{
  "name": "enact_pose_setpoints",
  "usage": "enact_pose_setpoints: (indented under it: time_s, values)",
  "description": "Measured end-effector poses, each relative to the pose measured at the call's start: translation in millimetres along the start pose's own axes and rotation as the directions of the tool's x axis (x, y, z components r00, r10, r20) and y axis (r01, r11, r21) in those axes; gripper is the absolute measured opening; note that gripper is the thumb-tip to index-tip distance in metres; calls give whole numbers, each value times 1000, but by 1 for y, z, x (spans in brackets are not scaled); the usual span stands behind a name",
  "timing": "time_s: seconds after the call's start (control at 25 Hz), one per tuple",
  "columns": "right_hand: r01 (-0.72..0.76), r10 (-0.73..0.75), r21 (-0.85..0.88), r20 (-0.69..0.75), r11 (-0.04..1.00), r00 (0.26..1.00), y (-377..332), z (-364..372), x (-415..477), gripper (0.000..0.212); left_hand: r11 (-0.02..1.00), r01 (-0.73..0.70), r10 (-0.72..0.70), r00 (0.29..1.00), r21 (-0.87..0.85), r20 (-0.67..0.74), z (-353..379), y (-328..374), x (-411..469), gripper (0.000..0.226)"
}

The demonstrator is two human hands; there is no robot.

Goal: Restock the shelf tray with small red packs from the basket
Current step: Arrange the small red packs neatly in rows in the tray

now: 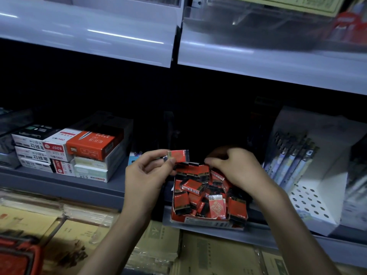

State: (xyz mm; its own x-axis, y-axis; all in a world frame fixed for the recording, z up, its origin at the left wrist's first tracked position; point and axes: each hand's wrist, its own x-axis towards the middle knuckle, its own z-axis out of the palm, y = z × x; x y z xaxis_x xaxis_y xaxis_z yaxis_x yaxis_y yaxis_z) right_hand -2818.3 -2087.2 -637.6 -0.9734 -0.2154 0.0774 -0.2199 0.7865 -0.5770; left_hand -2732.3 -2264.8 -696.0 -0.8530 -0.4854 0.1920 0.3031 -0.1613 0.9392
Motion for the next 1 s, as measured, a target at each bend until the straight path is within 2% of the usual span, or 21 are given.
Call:
enact_pose_setpoints:
  time_s: [0.08,0.24,0.4,0.6,0.72,0.92,1.0]
  values:
    - [0,-2,-65,-24,998,1000,1,-13,-3,21,1000,-1,1,1000,21,0,0,-1,0,18]
    - [0,36,-331,103,944,994,-2,-20,-7,38,999,7,-6,1000,36,-15,1,-1,0,18]
    - [20,52,-499,130,867,990,-12,-8,-7,53,999,12,-11,1000,44,-18,3,-1,0,17]
    - [86,3,-519,169,851,986,-14,-13,-8,50,998,14,-13,1000,57,-28,1,0,0,15]
    - [138,-51,-504,181,852,982,-13,-16,-10,40,998,11,-10,1000,64,-25,-2,-1,0,15]
    - [191,-165,-537,97,822,982,-11,-16,-15,21,998,12,-11,1000,70,-15,-2,-2,1,16]
    - [183,-175,-536,67,824,982,-11,-21,-19,22,997,21,-21,1000,69,-11,-2,-3,0,17]
